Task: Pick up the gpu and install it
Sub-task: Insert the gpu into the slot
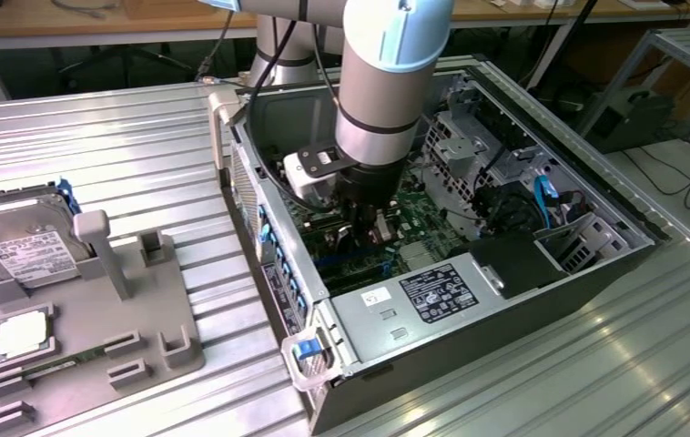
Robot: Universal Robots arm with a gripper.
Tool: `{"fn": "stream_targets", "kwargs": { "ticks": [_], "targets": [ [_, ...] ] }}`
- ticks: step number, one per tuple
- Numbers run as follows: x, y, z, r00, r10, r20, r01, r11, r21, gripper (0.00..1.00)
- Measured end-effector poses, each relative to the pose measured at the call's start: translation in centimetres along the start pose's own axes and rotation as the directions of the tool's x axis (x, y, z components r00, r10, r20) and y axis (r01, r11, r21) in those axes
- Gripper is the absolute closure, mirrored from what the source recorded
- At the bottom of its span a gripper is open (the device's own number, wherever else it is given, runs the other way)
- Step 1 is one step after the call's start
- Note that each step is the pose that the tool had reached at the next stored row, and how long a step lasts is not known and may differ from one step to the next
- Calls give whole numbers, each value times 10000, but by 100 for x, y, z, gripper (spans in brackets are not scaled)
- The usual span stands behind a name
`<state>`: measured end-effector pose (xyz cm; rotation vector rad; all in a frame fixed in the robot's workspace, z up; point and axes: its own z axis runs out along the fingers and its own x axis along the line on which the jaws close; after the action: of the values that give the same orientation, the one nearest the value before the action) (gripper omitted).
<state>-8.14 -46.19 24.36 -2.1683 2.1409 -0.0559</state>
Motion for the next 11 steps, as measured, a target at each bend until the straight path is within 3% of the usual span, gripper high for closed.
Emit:
{"fn": "stream_targets", "kwargs": {
  "ticks": [11],
  "targets": [
    [-16, 30, 1, 10000, -1, 0, 1, 10000, 0, 71]
  ]
}}
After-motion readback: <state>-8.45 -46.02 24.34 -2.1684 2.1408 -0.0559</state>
